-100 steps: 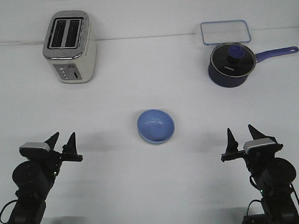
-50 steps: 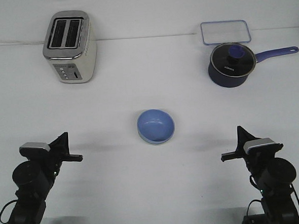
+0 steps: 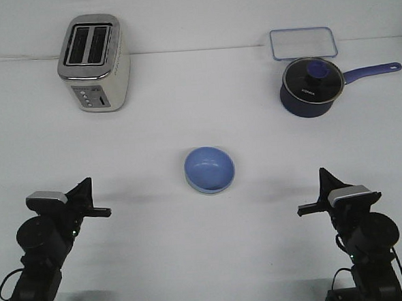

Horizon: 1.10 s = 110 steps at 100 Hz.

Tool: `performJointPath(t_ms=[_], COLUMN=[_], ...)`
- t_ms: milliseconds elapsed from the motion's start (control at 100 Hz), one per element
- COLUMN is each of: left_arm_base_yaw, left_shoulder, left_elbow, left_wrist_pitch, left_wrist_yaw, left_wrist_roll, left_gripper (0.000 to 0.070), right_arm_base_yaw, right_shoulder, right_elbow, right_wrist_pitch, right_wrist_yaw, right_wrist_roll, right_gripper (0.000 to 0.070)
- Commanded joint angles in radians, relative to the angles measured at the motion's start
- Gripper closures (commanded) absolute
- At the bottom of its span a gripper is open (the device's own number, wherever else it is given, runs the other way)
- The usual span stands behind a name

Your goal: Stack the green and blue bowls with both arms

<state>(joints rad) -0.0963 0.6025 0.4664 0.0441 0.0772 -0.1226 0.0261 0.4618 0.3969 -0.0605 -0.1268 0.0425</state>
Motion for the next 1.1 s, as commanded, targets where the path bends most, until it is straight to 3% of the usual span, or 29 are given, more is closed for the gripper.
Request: performJointPath(t_ms=[0, 310, 540, 1090], left_arm_base_yaw=[-0.001, -0.001, 0.005, 0.021], left_shoulder=[0.004, 0.004, -0.087, -0.571], left_elbow=[0.010, 0.010, -0.007, -0.374], left_wrist_pitch=[0.010, 0.010, 0.012, 0.010], left_wrist_yaw=[0.000, 0.000, -0.011, -0.011], left_wrist_roll=[-0.002, -0.002, 0.066, 0.084], left_gripper=[0.0690, 0.0690, 0.0690, 0.0690], right_arm_base_yaw=[0.001, 0.001, 0.001, 0.001], right_shoulder=[0.004, 0.004, 0.004, 0.004], right_elbow=[0.006, 0.006, 0.006, 0.006], right_wrist_pitch=[0.015, 0.015, 0.015, 0.015], right_wrist_yaw=[0.004, 0.004, 0.004, 0.004], right_wrist_roll=[0.010, 0.010, 0.010, 0.010], right_gripper=[0.0700, 0.0700, 0.0700, 0.0700])
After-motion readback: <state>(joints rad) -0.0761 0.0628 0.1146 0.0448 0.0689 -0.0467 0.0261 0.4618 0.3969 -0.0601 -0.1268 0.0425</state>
